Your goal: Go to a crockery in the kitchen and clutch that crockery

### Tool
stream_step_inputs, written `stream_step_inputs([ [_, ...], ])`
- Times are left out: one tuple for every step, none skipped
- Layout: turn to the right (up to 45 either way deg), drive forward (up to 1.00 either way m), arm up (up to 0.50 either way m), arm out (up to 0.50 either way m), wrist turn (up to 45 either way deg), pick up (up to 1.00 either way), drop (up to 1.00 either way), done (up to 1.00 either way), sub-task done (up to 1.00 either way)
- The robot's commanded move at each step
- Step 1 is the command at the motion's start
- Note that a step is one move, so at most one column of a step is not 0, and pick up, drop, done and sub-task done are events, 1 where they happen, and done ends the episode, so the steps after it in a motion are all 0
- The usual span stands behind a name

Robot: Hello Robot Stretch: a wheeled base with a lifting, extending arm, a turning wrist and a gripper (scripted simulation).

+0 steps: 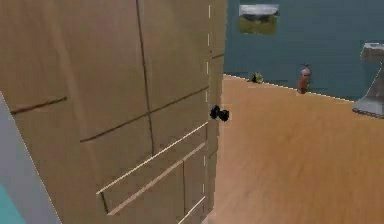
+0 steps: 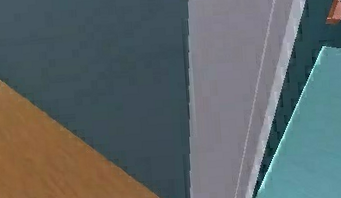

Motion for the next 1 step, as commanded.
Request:
stream_step_inputs([
  [39.0,0.00,0.00,0.00,0.0,0.00,0.00,0.00,0.00],
])
